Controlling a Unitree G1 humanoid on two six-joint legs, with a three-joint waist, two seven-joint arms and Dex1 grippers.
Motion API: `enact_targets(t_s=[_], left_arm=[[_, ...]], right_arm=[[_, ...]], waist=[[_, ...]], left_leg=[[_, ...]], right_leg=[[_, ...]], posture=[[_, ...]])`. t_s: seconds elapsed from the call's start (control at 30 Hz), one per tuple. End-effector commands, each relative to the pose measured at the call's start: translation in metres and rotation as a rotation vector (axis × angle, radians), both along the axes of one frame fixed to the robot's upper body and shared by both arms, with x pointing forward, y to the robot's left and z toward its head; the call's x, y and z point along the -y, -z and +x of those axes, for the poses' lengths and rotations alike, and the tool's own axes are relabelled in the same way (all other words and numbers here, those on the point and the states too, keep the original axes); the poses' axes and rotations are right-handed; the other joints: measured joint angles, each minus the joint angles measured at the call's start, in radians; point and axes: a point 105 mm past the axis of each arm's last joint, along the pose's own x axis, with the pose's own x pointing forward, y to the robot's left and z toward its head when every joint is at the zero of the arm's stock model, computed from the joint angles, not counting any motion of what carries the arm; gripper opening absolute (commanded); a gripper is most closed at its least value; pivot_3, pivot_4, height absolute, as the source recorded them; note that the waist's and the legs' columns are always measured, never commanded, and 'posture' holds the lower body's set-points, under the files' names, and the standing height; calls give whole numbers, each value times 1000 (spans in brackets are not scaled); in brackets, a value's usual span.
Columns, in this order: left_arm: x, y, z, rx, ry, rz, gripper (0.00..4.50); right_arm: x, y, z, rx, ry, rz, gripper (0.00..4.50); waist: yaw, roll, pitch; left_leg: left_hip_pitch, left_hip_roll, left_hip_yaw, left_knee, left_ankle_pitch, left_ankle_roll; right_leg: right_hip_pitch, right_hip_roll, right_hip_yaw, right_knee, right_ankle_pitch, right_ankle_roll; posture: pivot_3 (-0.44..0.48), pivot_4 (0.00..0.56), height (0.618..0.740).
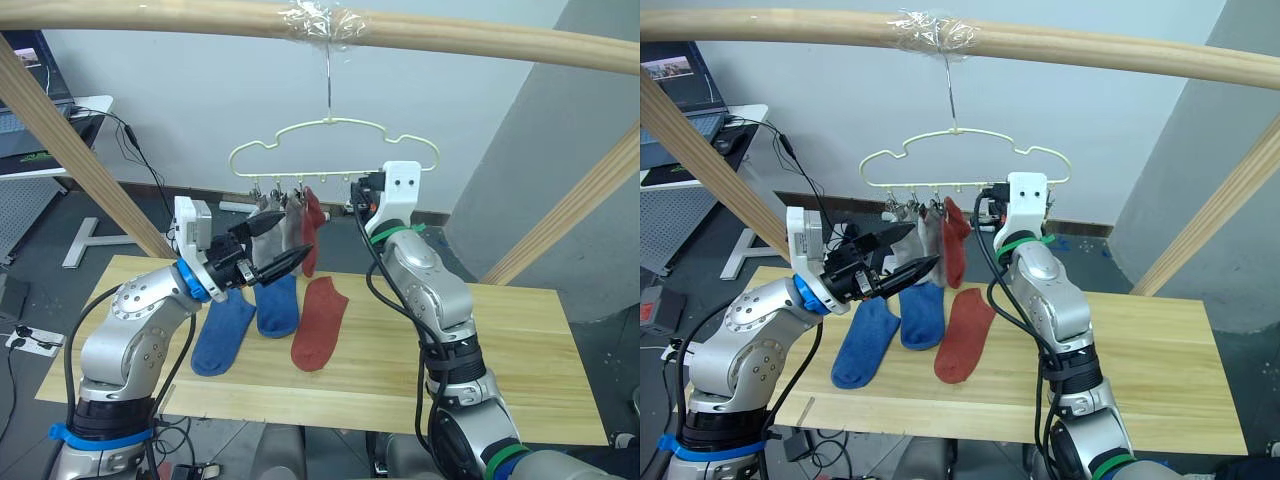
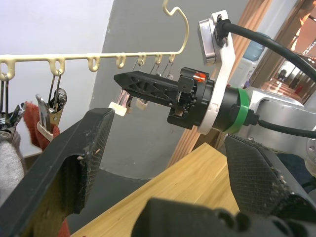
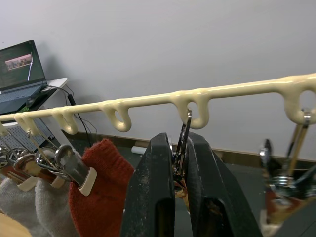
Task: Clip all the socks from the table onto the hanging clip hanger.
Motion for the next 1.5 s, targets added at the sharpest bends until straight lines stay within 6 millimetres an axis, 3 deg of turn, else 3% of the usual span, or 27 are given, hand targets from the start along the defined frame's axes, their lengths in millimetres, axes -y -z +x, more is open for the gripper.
enact_targets(t_s=[0.03, 0.13, 0.27, 0.3, 0.33, 0.57, 0.67, 1.03, 1.3, 1.4, 1.5], left_arm=[[6, -10, -8, 51, 21, -2, 4101], [11, 21, -9, -33, 25, 106, 4101], [7, 68, 7, -87, -82, 250, 4101], [10, 77, 9, -87, -76, 270, 4440], [13, 83, 10, -82, -70, 287, 4471], [58, 140, 21, -81, -4, 440, 4471], [68, 165, 22, -101, 12, 531, 4471], [51, 186, 44, -77, -134, 689, 4471], [45, 224, 31, -286, -89, 751, 4471], [43, 230, 22, -352, -64, 744, 3889], [44, 231, 18, -374, -48, 733, 2929]], right_arm=[[-6, -20, -4, 63, -18, 55, 4], [0, -15, -5, 56, -26, 37, 4], [11, -8, -6, 44, -52, -26, 4], [14, -7, -6, 43, -56, -36, 4], [16, -6, -6, 42, -59, -41, 4], [32, -2, -7, 20, -73, -85, 4], [36, -2, -8, 16, -68, -86, 4], [40, -1, -11, 8, -53, -89, 4], [40, -1, -11, 3, -48, -87, 4], [42, -2, -10, 2, -45, -86, 4], [44, -1, -10, -1, -42, -88, 4]], waist=[[0, 0, 0], [0, 0, 0], [-1, 4, 3], [0, 4, 4], [0, 5, 4], [0, 5, 4], [-1, 5, 4], [-5, 5, 4], [-4, 5, 4], [-5, 5, 4], [-5, 5, 4]], left_leg=[[0, 0, 0, 0, 0, 0], [0, 0, 0, 0, 0, 0], [0, 0, 1, 0, 0, 0], [0, 0, 1, 0, 0, 0], [0, 0, 1, 0, 0, 0], [0, -1, 1, 0, 0, 0], [0, -1, 1, 0, 0, 0], [0, -1, 1, 0, 0, 0], [0, -1, 1, 1, 0, 0], [0, -1, 1, 1, 0, 0], [0, -1, 1, 1, 0, 0]], right_leg=[[0, 0, 0, 0, 0, 0], [0, 0, 0, 0, 0, 0], [0, 0, 1, -1, 0, 0], [0, 0, 1, -1, 0, 0], [0, 0, 1, -1, 0, 0], [0, 0, 1, -1, 0, 0], [0, 0, 1, -1, 0, 0], [0, 0, 2, -1, 0, 0], [1, 0, 1, 0, 0, 0], [2, 0, 1, 0, 0, 0], [2, 0, 0, 0, 0, 0]], posture=[[270, 219, 740], [270, 219, 740], [233, 225, 740], [233, 225, 740], [225, 224, 740], [189, 226, 740], [180, 223, 740], [157, 216, 740], [158, 216, 740], [157, 216, 740], [159, 218, 740]])
